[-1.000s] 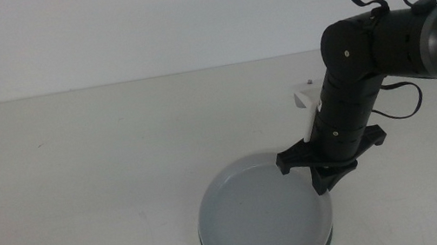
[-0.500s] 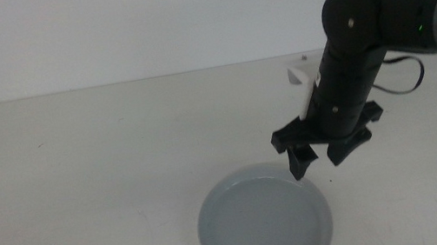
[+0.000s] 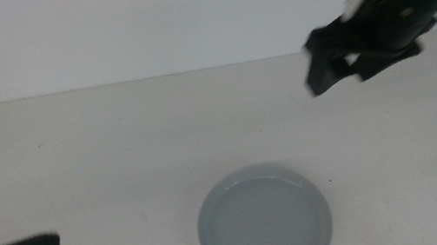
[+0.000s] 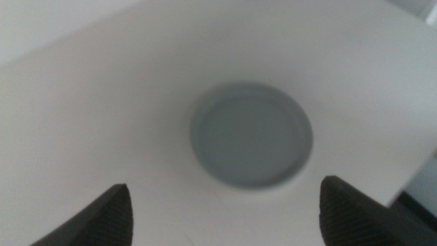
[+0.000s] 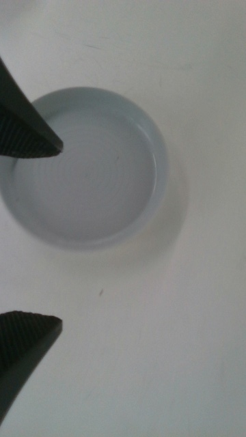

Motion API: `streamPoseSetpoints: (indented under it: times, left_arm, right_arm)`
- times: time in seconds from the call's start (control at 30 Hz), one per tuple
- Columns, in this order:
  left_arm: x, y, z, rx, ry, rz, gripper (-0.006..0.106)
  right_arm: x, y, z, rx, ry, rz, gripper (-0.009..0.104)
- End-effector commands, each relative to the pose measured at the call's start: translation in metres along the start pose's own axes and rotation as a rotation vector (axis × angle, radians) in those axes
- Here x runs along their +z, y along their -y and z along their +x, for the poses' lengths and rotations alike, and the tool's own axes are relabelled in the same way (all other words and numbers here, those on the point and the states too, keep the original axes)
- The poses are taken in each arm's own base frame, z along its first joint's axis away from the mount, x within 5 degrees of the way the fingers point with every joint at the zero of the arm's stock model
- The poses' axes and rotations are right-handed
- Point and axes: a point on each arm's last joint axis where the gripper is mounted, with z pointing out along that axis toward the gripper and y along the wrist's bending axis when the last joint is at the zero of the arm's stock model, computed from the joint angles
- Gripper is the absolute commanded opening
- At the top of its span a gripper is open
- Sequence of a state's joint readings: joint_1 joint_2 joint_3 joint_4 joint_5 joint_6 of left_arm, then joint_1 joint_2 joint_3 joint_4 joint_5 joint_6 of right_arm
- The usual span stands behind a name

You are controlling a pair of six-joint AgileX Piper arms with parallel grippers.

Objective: Stack the three bowls on top of each other.

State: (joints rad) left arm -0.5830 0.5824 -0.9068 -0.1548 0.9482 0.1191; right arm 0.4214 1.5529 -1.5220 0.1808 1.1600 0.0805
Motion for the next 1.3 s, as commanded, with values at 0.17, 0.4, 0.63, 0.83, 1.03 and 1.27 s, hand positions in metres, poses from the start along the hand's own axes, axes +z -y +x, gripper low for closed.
streamPoseSetpoints:
  times: [0.17, 0.4, 0.63, 0.83, 1.03, 1.27]
  left_arm:
    - [0.038, -0.014, -0.032, 0.027, 0.062, -0.093, 0.105]
    - [0.092, -0.052, -0.059, -0.037, -0.029, -0.256, 0.105]
    - [0.079, -0.098, -0.070, -0.187, 0.016, -0.392, 0.105]
    - [0.061, -0.081, -0.040, -0.230, 0.134, -0.349, 0.105]
    - [0.037, -0.058, 0.013, -0.217, 0.363, -0.411, 0.105]
    - [0.023, -0.045, 0.057, -0.182, 0.555, -0.477, 0.105]
  right_arm:
    - [-0.085, 0.026, 0.020, 0.042, 0.209, 0.051, 0.057]
    - [-0.118, 0.042, 0.065, 0.057, 0.310, 0.146, 0.057]
    - [-0.131, 0.058, 0.117, 0.104, 0.449, 0.248, 0.057]
    - [-0.120, 0.059, 0.161, 0.089, 0.610, 0.279, 0.055]
    - [-0.102, 0.060, 0.202, 0.022, 0.806, 0.322, 0.053]
    - [-0.085, 0.063, 0.223, -0.014, 0.911, 0.344, 0.053]
